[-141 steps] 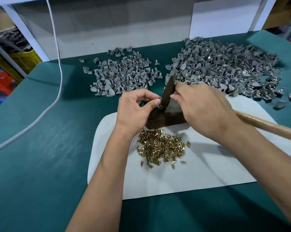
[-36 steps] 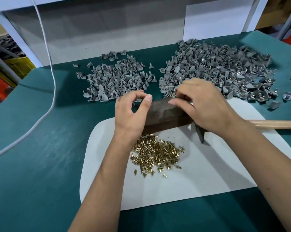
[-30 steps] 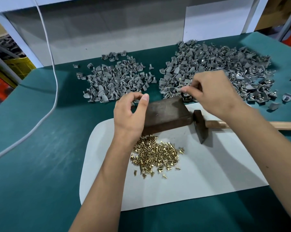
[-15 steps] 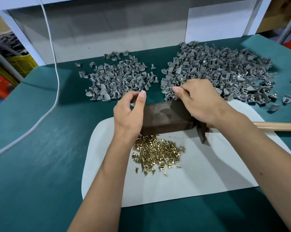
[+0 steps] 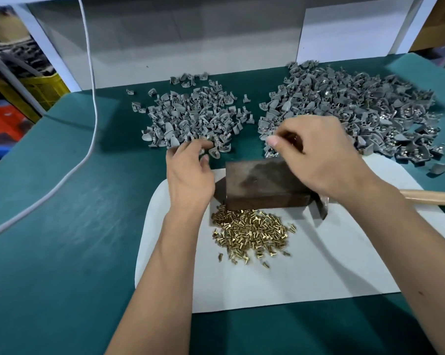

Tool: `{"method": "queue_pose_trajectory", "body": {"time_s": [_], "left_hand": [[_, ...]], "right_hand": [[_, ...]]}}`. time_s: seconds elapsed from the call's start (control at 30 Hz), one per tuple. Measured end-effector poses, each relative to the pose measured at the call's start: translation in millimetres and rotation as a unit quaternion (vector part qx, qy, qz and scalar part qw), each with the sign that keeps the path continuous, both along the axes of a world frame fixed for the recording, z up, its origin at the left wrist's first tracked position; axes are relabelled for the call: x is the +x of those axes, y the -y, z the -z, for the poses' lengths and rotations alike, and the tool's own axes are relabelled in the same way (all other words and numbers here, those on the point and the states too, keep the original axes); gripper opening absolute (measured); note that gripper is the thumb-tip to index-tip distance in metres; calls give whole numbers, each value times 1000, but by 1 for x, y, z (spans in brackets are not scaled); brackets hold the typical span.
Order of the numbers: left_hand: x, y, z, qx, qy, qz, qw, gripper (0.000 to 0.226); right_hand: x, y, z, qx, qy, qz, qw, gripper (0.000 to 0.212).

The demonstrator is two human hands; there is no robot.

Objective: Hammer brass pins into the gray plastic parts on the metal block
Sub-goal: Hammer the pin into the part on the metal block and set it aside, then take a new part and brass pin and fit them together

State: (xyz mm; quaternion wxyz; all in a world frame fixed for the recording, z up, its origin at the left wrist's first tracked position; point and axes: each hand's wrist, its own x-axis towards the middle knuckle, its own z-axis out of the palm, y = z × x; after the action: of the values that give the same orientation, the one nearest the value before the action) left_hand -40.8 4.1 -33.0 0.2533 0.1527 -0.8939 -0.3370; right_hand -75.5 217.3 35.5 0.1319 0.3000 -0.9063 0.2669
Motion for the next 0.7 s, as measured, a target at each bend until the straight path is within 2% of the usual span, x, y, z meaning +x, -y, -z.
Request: {"method": "queue_pose_trajectory", "body": {"time_s": [0.07, 0.13, 0.23, 0.3, 0.37, 0.53, 0.7], "left_hand": [[-1, 6, 1, -72, 56, 41, 995, 49], [-2, 8, 0, -120, 96, 99, 983, 51], [-5, 10, -5, -124, 105, 112, 980, 49], [-5, 11, -5, -115, 82, 86, 986, 42], [-5, 11, -4, -117, 61, 71, 989, 31], [-4, 8, -2, -65, 27, 54, 996, 12], [-3, 6, -1, -16, 12, 45, 999, 16]], "right_hand": [[19, 16, -5, 35, -9, -95, 995, 22], [40, 32, -10, 80, 4, -205, 976, 15], [62, 51, -7, 183, 29, -290, 939, 14], [71, 60, -2, 257, 30, -283, 923, 17], [73, 63, 1, 289, 35, -271, 917, 18], [72, 63, 2, 291, 77, -262, 917, 10], [69, 58, 6, 250, 100, -267, 925, 7]]}}
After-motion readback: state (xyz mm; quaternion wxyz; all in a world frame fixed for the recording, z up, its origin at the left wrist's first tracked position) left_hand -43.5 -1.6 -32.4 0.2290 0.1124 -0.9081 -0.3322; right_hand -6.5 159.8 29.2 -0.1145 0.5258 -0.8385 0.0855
